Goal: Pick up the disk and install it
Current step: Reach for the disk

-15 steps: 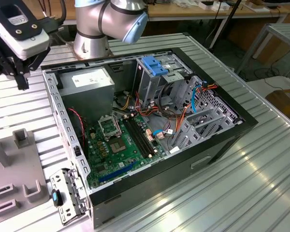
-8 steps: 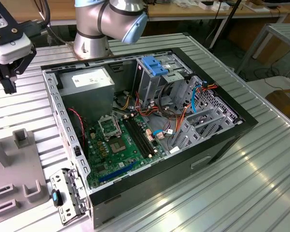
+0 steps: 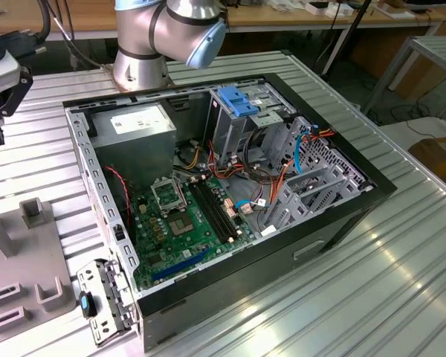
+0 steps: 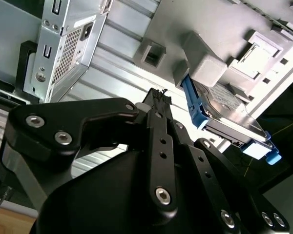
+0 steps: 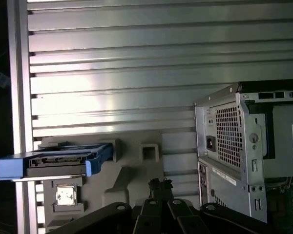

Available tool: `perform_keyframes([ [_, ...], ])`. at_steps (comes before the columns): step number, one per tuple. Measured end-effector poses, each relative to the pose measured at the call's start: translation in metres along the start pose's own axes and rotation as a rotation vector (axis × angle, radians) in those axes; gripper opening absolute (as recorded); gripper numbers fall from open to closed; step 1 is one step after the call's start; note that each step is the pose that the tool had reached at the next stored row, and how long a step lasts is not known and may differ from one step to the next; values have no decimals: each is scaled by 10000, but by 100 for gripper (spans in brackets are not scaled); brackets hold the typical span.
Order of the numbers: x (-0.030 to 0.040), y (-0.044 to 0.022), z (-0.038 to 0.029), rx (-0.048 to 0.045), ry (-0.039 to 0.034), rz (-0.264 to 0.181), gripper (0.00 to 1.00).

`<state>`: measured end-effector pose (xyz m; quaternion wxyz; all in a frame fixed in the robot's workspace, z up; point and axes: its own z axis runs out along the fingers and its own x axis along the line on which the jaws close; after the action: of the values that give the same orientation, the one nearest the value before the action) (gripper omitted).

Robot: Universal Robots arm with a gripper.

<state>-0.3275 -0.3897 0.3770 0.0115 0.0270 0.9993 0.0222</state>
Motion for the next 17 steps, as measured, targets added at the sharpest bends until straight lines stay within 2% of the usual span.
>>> perform_keyframes([
  [4, 9, 38, 7, -14, 26, -602, 11],
  [6, 85, 39, 15, -15, 28, -648, 11],
  [8, 210, 45, 19, -18, 29, -648, 11],
  [9, 321, 53, 26, -18, 29, -648, 11],
  [11, 429, 49, 33, -19, 28, -649, 11],
  [14, 693, 39, 50, -18, 29, -648, 11],
  [16, 825, 41, 54, -18, 27, -609, 11],
  [17, 856, 42, 54, -18, 27, -600, 11],
])
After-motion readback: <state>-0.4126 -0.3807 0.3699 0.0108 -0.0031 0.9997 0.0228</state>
